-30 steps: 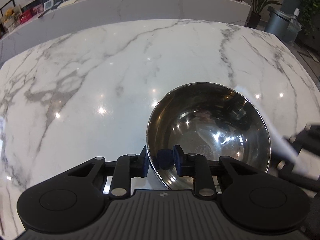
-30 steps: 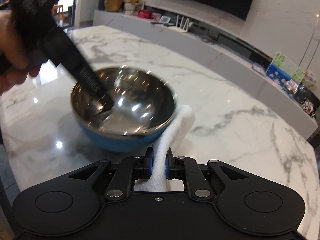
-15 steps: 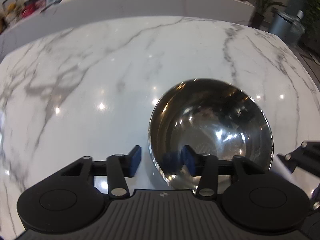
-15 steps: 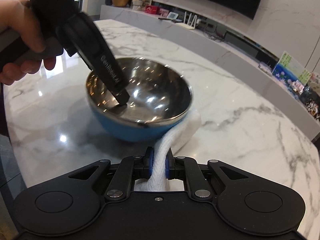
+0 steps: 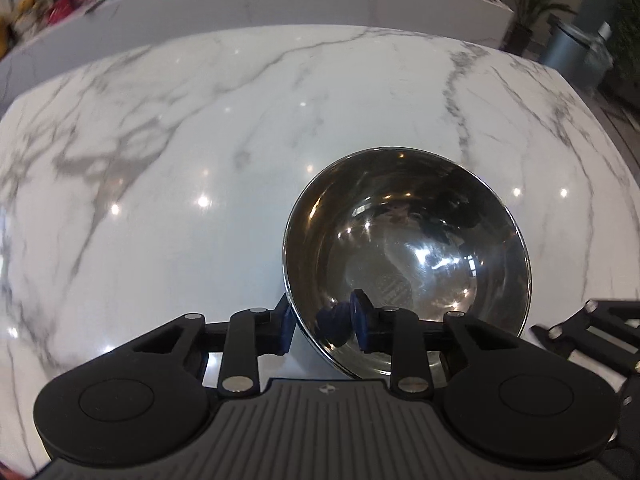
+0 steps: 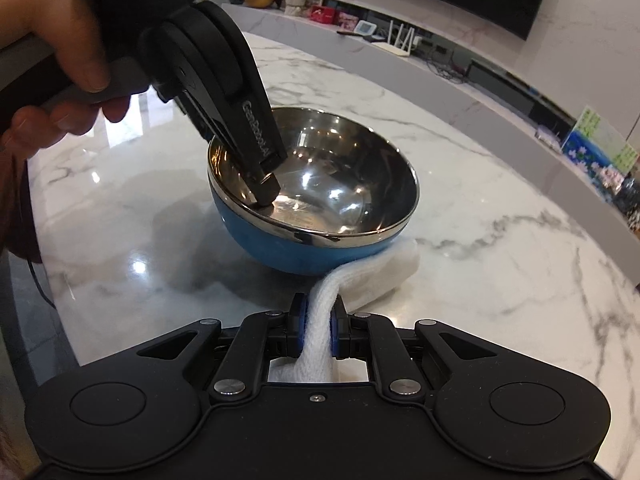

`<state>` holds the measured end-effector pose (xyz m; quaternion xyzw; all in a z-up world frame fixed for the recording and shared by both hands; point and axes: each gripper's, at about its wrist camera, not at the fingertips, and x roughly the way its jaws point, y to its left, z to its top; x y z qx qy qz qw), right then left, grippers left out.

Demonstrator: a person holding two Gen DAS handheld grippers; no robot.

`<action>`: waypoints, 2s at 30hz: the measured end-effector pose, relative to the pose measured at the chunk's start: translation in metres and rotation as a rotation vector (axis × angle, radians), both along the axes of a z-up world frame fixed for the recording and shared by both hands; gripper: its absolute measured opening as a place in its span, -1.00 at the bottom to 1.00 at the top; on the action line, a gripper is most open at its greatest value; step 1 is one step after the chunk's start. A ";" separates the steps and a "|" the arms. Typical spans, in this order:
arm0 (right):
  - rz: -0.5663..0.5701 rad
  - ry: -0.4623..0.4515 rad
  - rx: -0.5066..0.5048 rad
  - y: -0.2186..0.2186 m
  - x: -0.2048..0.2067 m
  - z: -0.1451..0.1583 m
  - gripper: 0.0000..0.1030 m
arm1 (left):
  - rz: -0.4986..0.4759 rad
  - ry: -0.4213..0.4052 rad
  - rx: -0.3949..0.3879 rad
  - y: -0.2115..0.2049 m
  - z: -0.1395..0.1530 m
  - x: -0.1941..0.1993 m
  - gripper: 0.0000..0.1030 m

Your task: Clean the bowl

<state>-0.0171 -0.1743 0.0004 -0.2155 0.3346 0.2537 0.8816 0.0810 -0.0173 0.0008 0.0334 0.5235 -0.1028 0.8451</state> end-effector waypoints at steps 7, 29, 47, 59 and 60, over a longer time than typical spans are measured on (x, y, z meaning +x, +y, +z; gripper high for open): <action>-0.012 -0.041 -0.006 -0.009 0.005 0.010 -0.81 | -0.069 -0.027 0.055 -0.009 0.002 0.010 -0.57; 0.017 0.048 0.049 0.021 -0.021 -0.012 -0.81 | 0.085 0.051 -0.093 0.011 -0.007 0.000 -0.11; -0.038 -0.046 0.044 -0.010 -0.005 0.009 -0.81 | -0.143 0.026 0.042 -0.017 0.003 0.006 -0.42; -0.032 0.012 0.058 0.004 -0.011 -0.005 -0.81 | -0.136 0.023 0.033 -0.015 0.002 0.006 -0.41; -0.030 0.017 0.056 0.005 -0.012 -0.007 -0.81 | -0.132 0.023 0.029 -0.015 0.002 0.006 -0.41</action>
